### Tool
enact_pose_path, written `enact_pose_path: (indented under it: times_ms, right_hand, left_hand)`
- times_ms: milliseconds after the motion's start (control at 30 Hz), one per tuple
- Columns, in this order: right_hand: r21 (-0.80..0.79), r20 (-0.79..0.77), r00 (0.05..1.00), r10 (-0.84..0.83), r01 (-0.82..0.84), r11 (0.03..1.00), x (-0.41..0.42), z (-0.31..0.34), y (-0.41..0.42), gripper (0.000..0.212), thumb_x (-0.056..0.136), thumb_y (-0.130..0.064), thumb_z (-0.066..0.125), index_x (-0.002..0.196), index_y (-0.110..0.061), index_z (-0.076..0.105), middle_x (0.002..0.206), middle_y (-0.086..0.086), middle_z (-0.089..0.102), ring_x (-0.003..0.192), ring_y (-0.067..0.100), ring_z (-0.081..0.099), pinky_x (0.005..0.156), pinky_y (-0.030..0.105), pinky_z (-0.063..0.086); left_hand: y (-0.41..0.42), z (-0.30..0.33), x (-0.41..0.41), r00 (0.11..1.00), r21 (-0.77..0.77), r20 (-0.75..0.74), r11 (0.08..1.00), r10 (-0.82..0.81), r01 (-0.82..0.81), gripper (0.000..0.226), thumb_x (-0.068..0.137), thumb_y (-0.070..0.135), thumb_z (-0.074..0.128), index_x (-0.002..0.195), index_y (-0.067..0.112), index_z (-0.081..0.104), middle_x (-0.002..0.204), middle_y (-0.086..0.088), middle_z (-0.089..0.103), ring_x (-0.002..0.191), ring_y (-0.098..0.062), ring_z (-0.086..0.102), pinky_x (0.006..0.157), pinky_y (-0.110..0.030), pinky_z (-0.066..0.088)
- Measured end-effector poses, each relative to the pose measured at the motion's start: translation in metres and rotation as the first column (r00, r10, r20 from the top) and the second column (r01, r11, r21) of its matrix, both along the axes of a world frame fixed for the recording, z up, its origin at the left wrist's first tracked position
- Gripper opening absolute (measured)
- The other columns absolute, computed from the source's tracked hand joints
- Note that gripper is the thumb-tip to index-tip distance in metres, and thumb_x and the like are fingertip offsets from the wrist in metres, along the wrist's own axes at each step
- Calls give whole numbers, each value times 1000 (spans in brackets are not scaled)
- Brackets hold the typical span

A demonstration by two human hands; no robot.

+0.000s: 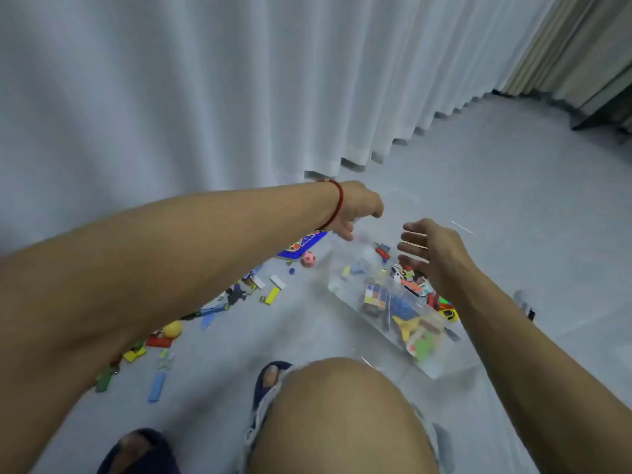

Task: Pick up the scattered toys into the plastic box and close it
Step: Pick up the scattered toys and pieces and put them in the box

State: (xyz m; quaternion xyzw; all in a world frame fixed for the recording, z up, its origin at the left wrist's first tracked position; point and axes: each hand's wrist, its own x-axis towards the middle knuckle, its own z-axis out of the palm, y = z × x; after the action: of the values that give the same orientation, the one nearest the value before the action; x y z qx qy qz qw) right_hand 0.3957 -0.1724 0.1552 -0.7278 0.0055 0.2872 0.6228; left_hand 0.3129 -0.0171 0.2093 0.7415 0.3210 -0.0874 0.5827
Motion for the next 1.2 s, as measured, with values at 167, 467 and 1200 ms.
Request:
enact_pose_path:
  times_ms: [167, 467, 1200]
  right_hand:
    - [-140, 56, 925, 376, -366, 920, -48, -47, 76, 25, 91, -19, 61, 106, -1, 69, 93, 12, 69, 76, 22, 66, 75, 38, 58]
    - [-810, 94, 307, 947, -530, 252, -101, -214, 189, 51, 90, -31, 65, 134, -11, 51, 132, 15, 55, 119, 34, 53, 91, 34, 45]
    - [-906, 372, 143, 917, -158, 392, -134, -318, 192, 48, 98, -56, 36, 124, -15, 40, 114, 11, 37, 90, 28, 45, 66, 46, 54]
  left_hand:
    - [81, -60, -101, 979, 293, -206, 955, 5, 57, 15, 89, 21, 60, 100, 12, 64, 95, -10, 66, 75, -25, 65, 70, -38, 60]
    - [136, -209, -257, 898, 396, -438, 905, 37, 156, 25, 85, 14, 62, 110, 17, 60, 107, -4, 61, 95, -24, 60, 75, -28, 48]
    - [80, -346, -342, 740, 623, -14, 585, 673, -520, 43, 85, 18, 69, 124, 6, 57, 104, -10, 59, 99, -26, 53, 87, -39, 46]
